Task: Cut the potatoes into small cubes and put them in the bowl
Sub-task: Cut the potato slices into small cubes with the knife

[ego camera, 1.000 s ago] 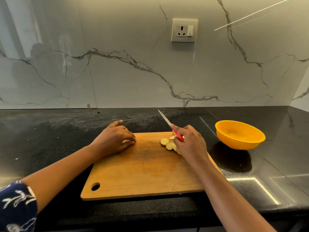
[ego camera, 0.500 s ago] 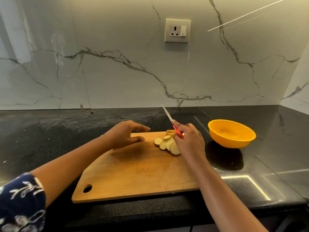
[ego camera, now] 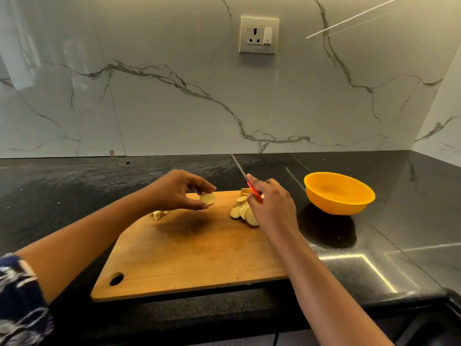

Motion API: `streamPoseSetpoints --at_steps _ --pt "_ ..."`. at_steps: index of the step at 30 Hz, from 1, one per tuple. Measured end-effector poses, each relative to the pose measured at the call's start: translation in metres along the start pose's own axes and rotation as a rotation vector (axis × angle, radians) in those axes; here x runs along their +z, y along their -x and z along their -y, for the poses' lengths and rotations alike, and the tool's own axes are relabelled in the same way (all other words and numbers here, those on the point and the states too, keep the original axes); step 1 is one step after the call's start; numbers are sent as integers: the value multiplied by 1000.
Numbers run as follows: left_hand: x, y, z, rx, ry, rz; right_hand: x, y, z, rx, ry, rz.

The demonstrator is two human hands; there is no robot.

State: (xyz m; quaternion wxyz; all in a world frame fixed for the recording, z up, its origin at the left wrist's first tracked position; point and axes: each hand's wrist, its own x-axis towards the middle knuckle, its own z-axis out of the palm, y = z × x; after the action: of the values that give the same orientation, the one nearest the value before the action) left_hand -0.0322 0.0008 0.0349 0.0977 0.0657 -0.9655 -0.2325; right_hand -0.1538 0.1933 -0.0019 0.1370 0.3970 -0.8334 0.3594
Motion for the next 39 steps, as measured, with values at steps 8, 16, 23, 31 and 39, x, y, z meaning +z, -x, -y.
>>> streamPoseSetpoints --at_steps 8,16,23,31,39 --pt "23 53 9 43 -41 -56 -23 42 32 -10 -3 190" --pt "25 77 27 354 -241 -134 -36 80 51 -118 72 351" --pt "23 78 31 467 -372 -64 -19 79 56 -163 128 361" --pt "25 75 37 486 -317 -70 -12 78 63 -186 195 370" --pt "26 75 38 466 -301 -71 -1 63 82 -193 395 575"
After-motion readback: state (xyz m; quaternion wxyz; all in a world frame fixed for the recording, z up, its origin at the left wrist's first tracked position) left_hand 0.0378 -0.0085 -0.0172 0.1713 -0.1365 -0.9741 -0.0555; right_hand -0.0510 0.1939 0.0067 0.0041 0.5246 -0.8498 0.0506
